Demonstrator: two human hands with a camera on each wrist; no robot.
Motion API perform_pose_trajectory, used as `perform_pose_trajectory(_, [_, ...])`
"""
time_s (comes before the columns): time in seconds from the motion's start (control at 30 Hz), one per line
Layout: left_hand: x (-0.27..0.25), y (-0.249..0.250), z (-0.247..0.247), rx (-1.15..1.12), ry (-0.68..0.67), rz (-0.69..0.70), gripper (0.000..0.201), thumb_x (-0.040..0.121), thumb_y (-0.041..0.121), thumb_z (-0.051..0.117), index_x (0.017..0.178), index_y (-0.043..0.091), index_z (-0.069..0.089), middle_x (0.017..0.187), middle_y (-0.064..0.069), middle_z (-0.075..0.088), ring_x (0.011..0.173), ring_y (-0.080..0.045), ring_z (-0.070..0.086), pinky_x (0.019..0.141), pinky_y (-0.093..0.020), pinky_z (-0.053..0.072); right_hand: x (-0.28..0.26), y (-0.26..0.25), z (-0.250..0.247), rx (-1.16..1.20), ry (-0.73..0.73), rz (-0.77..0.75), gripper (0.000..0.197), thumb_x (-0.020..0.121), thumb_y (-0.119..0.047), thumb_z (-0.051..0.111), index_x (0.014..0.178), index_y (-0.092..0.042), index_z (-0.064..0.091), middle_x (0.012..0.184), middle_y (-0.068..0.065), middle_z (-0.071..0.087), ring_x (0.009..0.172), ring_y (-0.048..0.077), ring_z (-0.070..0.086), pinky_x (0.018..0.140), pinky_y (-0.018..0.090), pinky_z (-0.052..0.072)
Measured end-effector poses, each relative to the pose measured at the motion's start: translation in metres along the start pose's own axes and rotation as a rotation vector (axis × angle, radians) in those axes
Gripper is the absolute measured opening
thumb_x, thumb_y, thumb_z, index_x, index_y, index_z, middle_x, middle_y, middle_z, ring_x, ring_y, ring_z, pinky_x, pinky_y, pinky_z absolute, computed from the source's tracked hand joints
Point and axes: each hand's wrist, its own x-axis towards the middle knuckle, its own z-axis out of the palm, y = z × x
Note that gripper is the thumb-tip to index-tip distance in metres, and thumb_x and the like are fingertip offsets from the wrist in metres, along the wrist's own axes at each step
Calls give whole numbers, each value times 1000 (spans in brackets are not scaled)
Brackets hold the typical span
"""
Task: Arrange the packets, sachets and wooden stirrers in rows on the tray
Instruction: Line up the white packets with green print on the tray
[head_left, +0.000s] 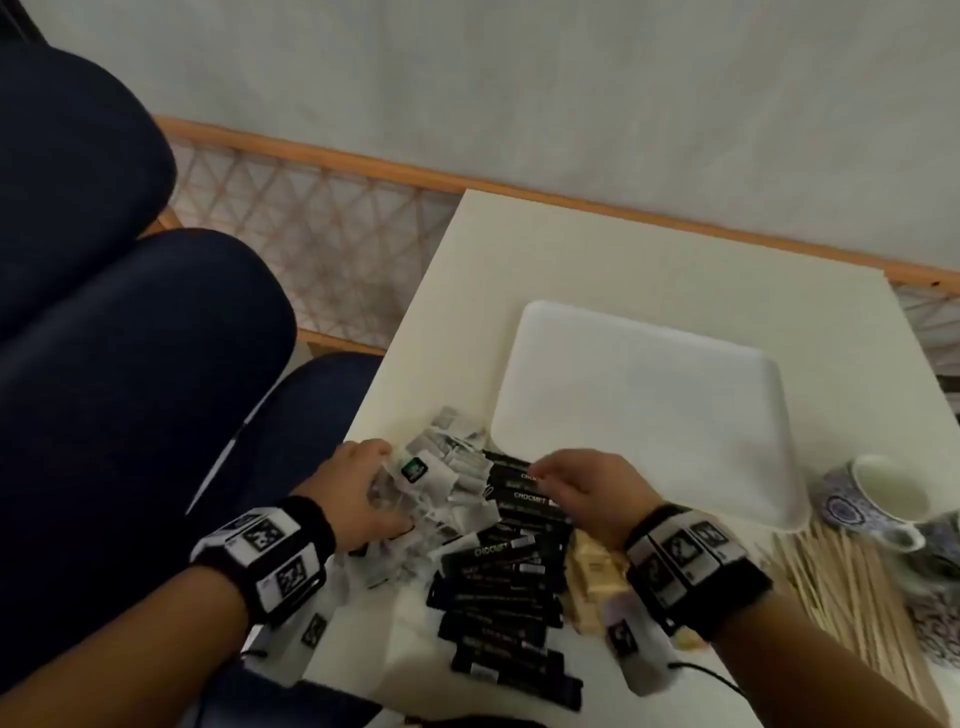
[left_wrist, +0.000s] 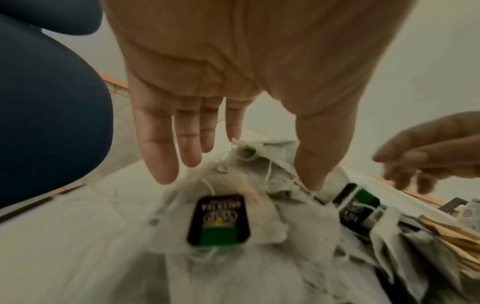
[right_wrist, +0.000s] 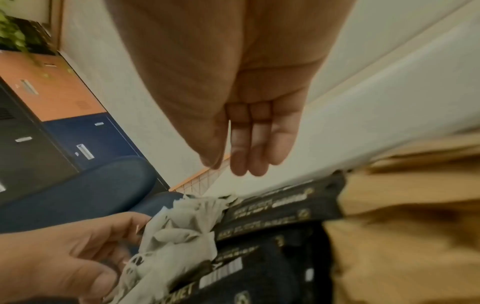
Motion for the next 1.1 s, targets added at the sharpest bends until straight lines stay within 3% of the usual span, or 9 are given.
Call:
perform_pose_trajectory(0.13, [3, 1, 12, -126, -25, -2, 89, 68, 48, 77, 139, 34, 26, 124, 3, 36, 103, -18, 53, 93, -37, 48, 28, -15, 12, 8, -38, 29, 41, 86, -32, 65, 125, -25, 59, 120, -2, 61, 94, 11, 57, 80, 19, 39])
perform_pose_trajectory(0.27, [4, 4, 17, -240, 56, -6, 78, 74, 38, 75, 137, 40, 27, 118, 6, 35, 92, -13, 54, 85, -31, 48, 48, -20, 27, -33, -114, 32, 71, 74, -43, 74, 137, -27, 46, 132, -1, 51, 112, 16, 54, 95, 29, 45])
perform_pose_trajectory(0.33, [2, 5, 21, -289, 80, -7, 68, 77, 32, 74, 133, 39, 35, 118, 6, 36, 83, -6, 53, 82, -28, 46, 52, -23, 32, -70, -134, 15, 79, 70, -49, 76, 138, -29, 42, 130, -3, 49, 115, 17, 51, 97, 31, 43])
perform_pose_trajectory(0.43, [1, 5, 23, -316, 109, -9, 57, 80, 28, 72, 129, 34, 44, 119, 5, 36, 83, -9, 54, 85, -28, 48, 55, -29, 39, -121, -147, -3, 83, 68, -51, 76, 139, -30, 39, 125, -3, 50, 113, 17, 50, 95, 31, 43])
perform_pose_trajectory(0.6, [2, 8, 27, -358, 189, -47, 39, 81, 27, 71, 116, 26, 54, 114, 5, 40, 81, -10, 54, 77, -22, 43, 54, -31, 41, -141, -122, -18, 66, 71, -48, 74, 128, -26, 48, 117, -2, 51, 105, 17, 51, 89, 31, 44])
perform_pose_trajectory(0.73, [3, 11, 30, -351, 204, -38, 36, 82, 25, 71, 114, 26, 56, 113, 4, 41, 82, -10, 53, 77, -20, 40, 53, -33, 42, -91, -127, -57, 58, 74, -42, 73, 125, -25, 52, 112, -4, 53, 99, 15, 52, 87, 31, 45])
perform_pose_trajectory(0.87, [5, 12, 29, -309, 163, -27, 38, 82, 25, 70, 117, 25, 55, 115, 4, 41, 89, -13, 54, 84, -24, 44, 50, -34, 39, 8, -133, -53, 24, 78, -29, 68, 96, -14, 62, 86, 5, 63, 79, 20, 58, 69, 31, 45])
perform_pose_trajectory(1.0, [11, 11, 20, -250, 92, 3, 40, 83, 31, 69, 121, 26, 56, 113, 4, 45, 89, -12, 53, 84, -23, 43, 44, -27, 17, 139, -110, 3, 23, 76, -26, 72, 81, -9, 58, 70, 5, 55, 63, 14, 46, 60, 27, 40])
perform_pose_trajectory(1.1, [14, 16, 8, -180, 65, 36, 33, 82, 42, 68, 112, 32, 60, 112, 7, 49, 86, -7, 53, 79, -22, 43, 41, -20, -9, 230, -127, 16, 25, 74, -30, 74, 85, -11, 64, 74, 9, 61, 65, 12, 50, 64, 28, 43])
